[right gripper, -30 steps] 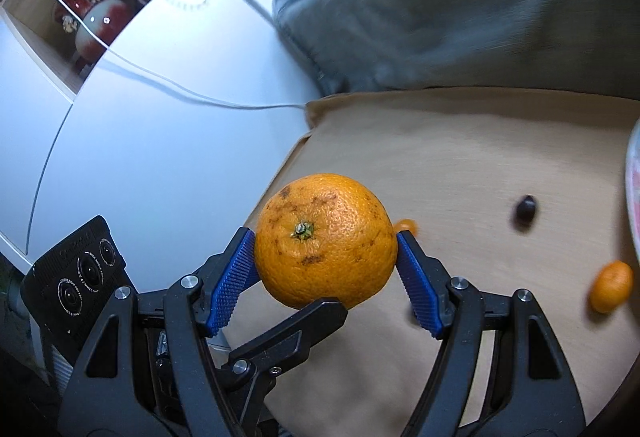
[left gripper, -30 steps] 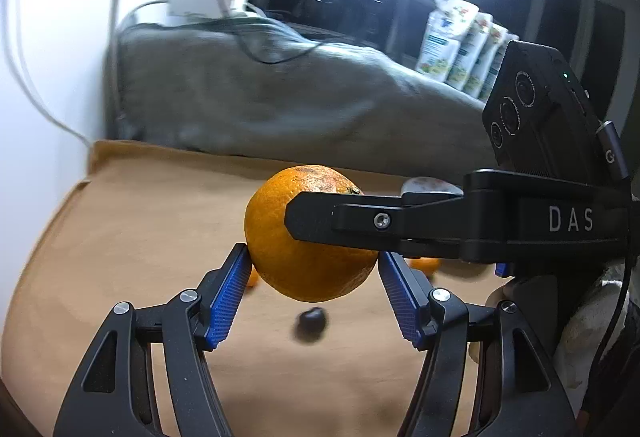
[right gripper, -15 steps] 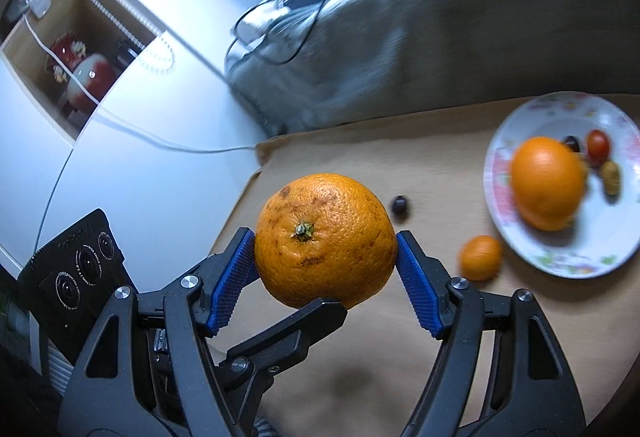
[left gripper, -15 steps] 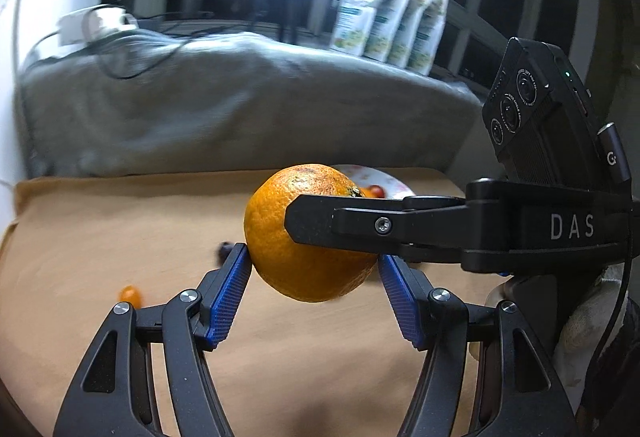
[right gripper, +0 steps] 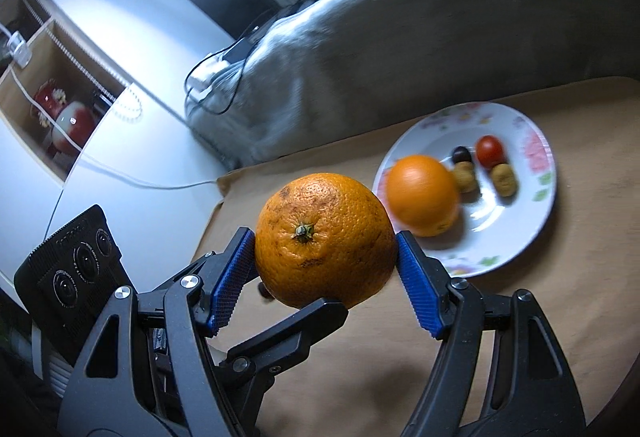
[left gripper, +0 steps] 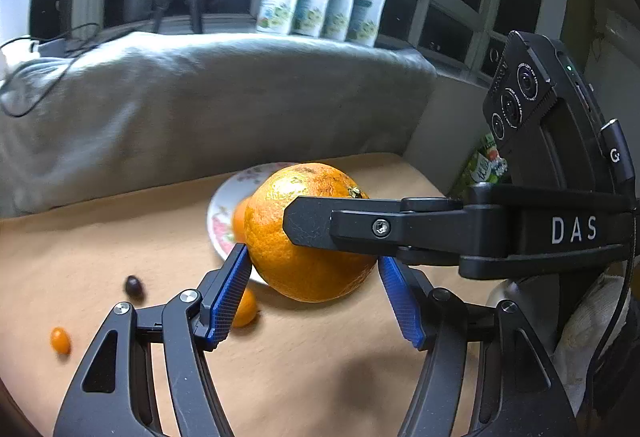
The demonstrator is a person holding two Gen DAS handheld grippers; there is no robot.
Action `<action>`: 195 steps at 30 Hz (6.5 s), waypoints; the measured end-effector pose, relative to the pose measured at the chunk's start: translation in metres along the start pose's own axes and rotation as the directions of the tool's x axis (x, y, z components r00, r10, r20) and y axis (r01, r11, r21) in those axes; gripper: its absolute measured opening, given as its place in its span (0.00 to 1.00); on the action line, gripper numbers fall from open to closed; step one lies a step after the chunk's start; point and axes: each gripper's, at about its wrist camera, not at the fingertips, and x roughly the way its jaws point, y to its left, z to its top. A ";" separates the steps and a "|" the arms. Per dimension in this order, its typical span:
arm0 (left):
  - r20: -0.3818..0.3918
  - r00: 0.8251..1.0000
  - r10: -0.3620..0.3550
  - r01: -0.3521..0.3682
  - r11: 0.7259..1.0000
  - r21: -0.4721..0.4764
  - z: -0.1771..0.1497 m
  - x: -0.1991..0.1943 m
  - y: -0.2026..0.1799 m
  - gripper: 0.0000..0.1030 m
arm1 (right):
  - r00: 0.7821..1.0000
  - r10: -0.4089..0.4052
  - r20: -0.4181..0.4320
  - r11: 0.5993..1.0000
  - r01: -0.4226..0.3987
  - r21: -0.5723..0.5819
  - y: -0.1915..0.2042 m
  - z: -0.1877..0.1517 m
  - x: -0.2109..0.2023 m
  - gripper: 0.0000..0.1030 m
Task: Organize fruits
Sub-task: 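Carry the large orange onto the plate and open the right tool, then withdraw both tools from the plate toward the loose small fruits, then grasp a small orange fruit with the left tool while the right tool grasps a dark purple fruit, then carry both fruits onto the plate and open both tools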
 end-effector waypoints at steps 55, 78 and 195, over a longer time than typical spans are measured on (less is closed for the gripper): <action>-0.062 0.997 0.051 -0.045 0.994 0.095 0.033 0.067 -0.027 0.63 | 0.988 -0.071 0.137 0.992 0.056 0.116 -0.086 0.044 -0.031 0.72; 0.011 0.998 0.069 -0.070 0.995 0.071 0.017 0.007 -0.009 0.63 | 0.970 -0.171 0.175 0.984 0.178 -0.026 -0.035 0.018 -0.047 0.81; -0.158 0.973 0.168 -0.194 0.966 -0.169 -0.068 -0.022 0.200 0.21 | 0.967 -0.232 -0.102 0.802 0.131 -0.583 0.130 -0.095 0.146 0.26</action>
